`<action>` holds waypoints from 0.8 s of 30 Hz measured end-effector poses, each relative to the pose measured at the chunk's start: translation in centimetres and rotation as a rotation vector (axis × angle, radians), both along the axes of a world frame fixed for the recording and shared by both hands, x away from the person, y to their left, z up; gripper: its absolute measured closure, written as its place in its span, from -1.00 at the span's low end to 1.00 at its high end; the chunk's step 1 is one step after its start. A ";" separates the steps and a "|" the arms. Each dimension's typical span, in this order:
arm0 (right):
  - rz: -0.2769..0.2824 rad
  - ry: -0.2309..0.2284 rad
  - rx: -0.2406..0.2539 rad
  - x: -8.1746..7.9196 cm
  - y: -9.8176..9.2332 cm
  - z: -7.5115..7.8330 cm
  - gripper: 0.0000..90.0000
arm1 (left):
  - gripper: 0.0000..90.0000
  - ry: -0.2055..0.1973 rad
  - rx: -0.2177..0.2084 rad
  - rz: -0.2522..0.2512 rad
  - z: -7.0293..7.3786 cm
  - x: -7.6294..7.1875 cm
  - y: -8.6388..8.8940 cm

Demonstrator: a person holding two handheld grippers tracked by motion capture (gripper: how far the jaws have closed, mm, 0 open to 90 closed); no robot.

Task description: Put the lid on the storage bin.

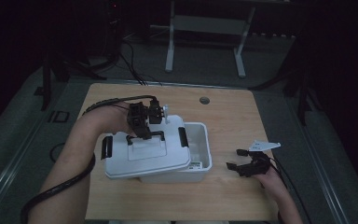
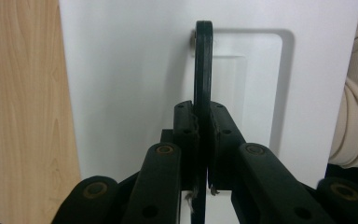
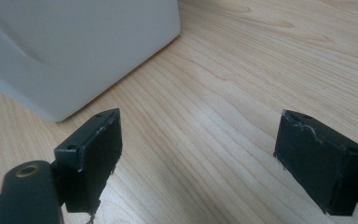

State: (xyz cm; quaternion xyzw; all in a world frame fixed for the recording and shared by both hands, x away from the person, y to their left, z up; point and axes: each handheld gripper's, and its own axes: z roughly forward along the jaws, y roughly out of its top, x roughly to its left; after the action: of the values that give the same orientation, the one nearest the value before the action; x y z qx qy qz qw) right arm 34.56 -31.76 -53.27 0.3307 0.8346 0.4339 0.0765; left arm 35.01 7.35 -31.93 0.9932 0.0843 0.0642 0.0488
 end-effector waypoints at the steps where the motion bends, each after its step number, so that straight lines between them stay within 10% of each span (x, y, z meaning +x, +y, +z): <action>1: 0.000 -0.001 -0.003 0.0 0.0 0.0 -0.67 | 0.86 0.004 -0.001 0.001 0.0 0.1 -0.2; 24: 0.003 0.002 -0.006 -0.2 -0.2 0.1 -0.67 | 0.86 -0.022 0.018 -0.107 -0.4 1.5 -6.4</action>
State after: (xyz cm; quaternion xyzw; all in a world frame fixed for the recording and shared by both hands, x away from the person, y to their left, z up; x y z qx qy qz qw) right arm 34.36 -31.95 -53.12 0.3297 0.8364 0.4313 0.0759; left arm 36.50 0.95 -32.28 0.9959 0.0301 0.0732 0.0442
